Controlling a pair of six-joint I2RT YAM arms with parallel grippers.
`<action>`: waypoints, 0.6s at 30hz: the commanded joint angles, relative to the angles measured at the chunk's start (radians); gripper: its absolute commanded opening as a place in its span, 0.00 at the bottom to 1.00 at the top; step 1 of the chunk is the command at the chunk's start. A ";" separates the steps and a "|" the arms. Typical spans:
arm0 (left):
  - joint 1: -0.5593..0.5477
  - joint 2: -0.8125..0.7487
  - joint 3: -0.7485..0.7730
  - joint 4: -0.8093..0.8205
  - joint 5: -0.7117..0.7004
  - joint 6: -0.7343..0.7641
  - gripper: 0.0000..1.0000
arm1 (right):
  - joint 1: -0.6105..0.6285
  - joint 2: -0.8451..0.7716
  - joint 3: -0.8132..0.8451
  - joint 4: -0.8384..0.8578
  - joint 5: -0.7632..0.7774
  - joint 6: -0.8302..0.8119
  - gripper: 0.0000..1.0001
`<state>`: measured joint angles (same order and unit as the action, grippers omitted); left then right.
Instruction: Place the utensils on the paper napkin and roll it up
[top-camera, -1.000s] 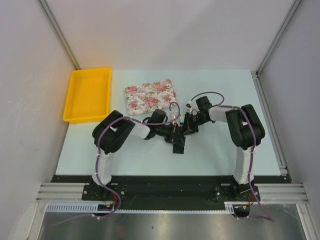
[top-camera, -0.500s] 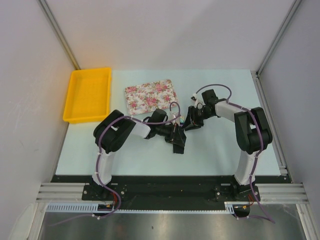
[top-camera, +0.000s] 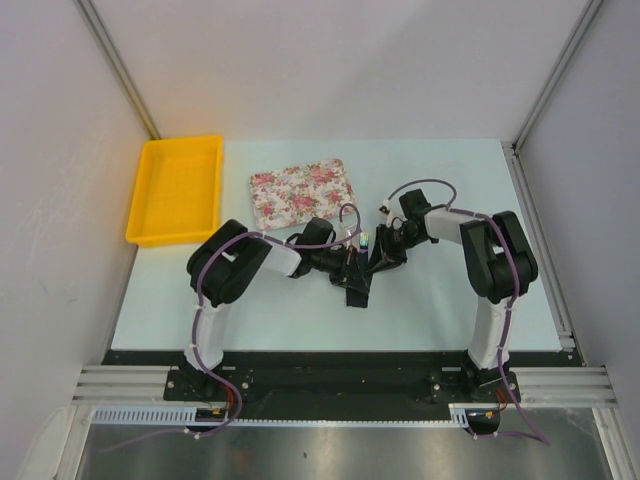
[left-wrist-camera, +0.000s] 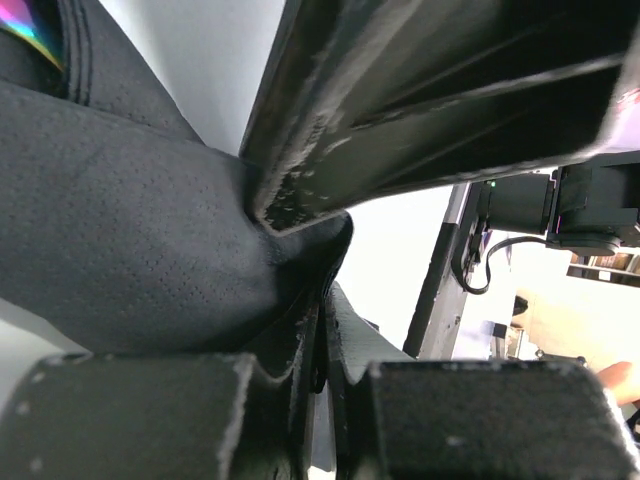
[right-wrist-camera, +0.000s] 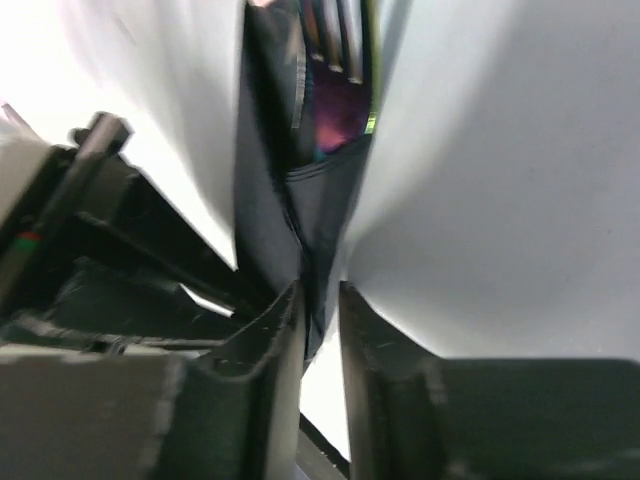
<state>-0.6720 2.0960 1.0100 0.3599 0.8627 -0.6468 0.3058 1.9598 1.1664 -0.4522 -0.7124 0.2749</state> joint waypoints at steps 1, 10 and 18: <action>-0.018 -0.011 -0.039 -0.085 -0.051 0.033 0.13 | 0.000 0.036 -0.010 0.012 0.027 -0.032 0.21; 0.020 -0.161 -0.139 0.129 0.039 -0.137 0.44 | 0.001 0.039 -0.034 0.056 0.019 -0.063 0.00; 0.055 -0.252 -0.198 0.249 0.087 -0.286 0.45 | 0.001 0.045 -0.054 0.075 0.018 -0.066 0.00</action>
<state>-0.6289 1.8851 0.8284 0.5236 0.9058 -0.8463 0.3061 1.9850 1.1404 -0.4053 -0.7444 0.2413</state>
